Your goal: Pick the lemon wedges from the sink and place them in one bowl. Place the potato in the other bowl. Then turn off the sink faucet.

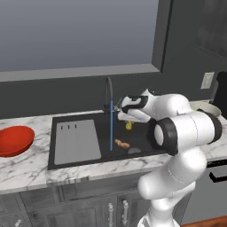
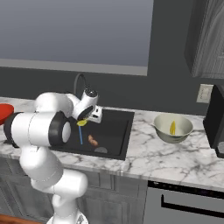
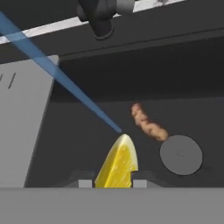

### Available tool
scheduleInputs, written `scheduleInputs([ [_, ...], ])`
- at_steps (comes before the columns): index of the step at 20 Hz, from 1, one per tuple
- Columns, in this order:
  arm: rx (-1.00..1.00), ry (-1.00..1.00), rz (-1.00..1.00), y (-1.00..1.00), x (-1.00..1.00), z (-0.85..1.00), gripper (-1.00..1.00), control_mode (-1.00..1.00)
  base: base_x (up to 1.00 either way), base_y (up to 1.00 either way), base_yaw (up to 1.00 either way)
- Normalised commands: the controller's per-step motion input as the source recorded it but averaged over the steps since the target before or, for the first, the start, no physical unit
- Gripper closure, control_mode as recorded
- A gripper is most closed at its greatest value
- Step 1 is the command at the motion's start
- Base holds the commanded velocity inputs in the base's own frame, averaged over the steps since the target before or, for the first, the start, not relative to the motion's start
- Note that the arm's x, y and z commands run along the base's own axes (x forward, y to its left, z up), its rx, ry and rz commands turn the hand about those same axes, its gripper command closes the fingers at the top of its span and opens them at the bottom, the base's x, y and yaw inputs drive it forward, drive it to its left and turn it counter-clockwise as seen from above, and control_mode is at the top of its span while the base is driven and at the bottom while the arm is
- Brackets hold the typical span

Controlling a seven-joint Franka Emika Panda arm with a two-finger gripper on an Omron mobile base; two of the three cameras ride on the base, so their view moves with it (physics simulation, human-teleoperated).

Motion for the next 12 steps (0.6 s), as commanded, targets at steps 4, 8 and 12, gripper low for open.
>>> scheduleInputs([
  [4, 0.00, 0.00, 0.00, -0.33, -0.21, 0.83, 1.00, -1.00, 0.00, 0.00, 0.00],
  [8, 0.00, 0.00, 0.00, -0.29, -0.34, 0.75, 1.00, -1.00, 0.00, 0.00, 0.00],
  [12, 0.00, 0.00, 0.00, -0.23, -0.45, 0.77, 1.00, -1.00, 0.00, 0.00, 0.00],
])
